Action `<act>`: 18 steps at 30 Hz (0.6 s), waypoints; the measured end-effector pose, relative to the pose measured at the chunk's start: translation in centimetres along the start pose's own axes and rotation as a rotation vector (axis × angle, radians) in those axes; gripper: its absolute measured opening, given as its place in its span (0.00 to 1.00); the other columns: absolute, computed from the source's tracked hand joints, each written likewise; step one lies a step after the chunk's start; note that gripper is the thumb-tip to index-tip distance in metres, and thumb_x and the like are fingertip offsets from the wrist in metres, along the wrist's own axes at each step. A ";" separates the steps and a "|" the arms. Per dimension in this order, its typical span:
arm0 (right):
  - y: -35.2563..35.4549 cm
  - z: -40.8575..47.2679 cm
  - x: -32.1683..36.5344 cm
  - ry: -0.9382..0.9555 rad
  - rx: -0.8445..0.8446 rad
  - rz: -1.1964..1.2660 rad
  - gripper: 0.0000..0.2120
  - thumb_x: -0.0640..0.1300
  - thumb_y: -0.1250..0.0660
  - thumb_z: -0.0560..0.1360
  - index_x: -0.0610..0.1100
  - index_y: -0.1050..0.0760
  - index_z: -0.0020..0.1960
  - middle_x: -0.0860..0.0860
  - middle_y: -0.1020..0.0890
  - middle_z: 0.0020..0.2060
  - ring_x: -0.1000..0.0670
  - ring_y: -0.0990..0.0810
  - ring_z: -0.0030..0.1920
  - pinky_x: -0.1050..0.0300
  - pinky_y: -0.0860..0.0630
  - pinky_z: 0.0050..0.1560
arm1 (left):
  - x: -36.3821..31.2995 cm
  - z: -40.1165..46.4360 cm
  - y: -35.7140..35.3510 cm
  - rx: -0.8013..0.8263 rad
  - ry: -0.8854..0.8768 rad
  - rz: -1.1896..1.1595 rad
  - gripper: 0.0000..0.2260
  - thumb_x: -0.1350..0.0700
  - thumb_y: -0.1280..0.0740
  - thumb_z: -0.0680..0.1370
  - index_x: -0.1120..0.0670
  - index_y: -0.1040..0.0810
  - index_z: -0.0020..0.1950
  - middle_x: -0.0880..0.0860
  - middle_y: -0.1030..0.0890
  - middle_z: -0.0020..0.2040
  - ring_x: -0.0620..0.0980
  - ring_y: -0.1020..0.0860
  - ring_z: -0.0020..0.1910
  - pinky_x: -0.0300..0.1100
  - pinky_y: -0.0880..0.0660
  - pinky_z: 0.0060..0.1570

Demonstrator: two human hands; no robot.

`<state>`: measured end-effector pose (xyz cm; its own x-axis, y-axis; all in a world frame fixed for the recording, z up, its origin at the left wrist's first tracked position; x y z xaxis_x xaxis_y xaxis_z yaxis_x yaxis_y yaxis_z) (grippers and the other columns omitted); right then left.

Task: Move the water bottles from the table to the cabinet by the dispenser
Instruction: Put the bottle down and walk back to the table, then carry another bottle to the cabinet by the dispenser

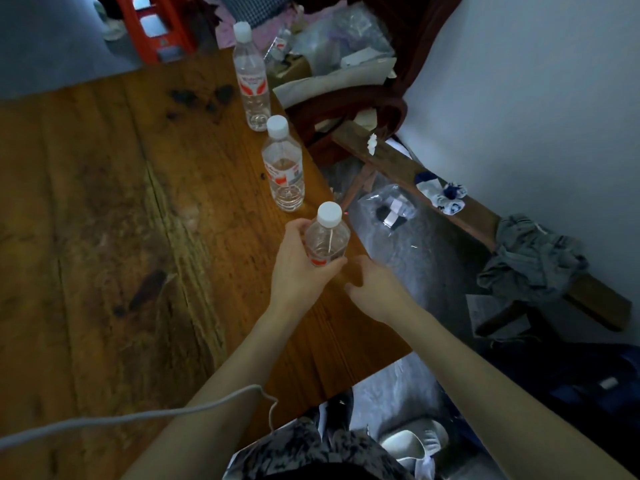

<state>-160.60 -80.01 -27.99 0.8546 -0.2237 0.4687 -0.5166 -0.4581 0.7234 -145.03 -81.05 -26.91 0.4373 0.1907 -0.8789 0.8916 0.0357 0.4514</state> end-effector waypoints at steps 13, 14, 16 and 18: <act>-0.6 -0.3 -2.0 -0.318 0.140 1.049 0.20 0.47 0.37 0.81 0.47 0.31 0.71 0.48 0.23 0.65 0.48 0.23 0.62 0.45 0.25 0.64 | -1.8 -1.4 3.1 -0.052 -0.190 -0.027 0.29 0.53 0.17 0.67 0.46 0.26 0.63 0.42 0.19 0.57 0.41 0.20 0.55 0.41 0.21 0.56; -0.8 -0.4 -2.2 -0.362 0.176 1.163 0.19 0.47 0.37 0.81 0.46 0.30 0.71 0.46 0.22 0.63 0.46 0.22 0.62 0.44 0.24 0.63 | -2.3 -1.5 3.5 -0.042 -0.204 -0.040 0.29 0.53 0.17 0.66 0.46 0.26 0.63 0.41 0.19 0.57 0.41 0.20 0.55 0.40 0.21 0.56; -0.8 -0.7 -2.3 -0.414 0.224 1.345 0.19 0.47 0.37 0.81 0.43 0.30 0.70 0.43 0.22 0.62 0.43 0.21 0.61 0.42 0.22 0.60 | -3.5 -1.5 4.3 -0.010 -0.247 -0.066 0.29 0.53 0.17 0.66 0.46 0.25 0.63 0.41 0.18 0.56 0.41 0.20 0.54 0.43 0.21 0.55; -0.7 -1.1 -2.2 -0.409 0.261 1.448 0.20 0.47 0.36 0.80 0.42 0.30 0.70 0.41 0.21 0.62 0.40 0.20 0.61 0.41 0.22 0.59 | -4.9 -1.5 4.9 0.023 -0.307 -0.093 0.29 0.51 0.18 0.67 0.48 0.25 0.64 0.42 0.18 0.56 0.44 0.19 0.54 0.48 0.20 0.55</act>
<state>-162.21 -78.27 -28.97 -0.3838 -0.7933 0.4726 -0.9086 0.2330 -0.3467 -142.96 -80.35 -20.12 0.3654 -0.1172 -0.9235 0.9304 0.0162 0.3661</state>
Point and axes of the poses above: each hand's wrist, its own z-axis towards the middle knuckle, its own y-axis out of the back of the hand, x = y × z, the point moved 3 cm from there along z, towards the middle knuckle
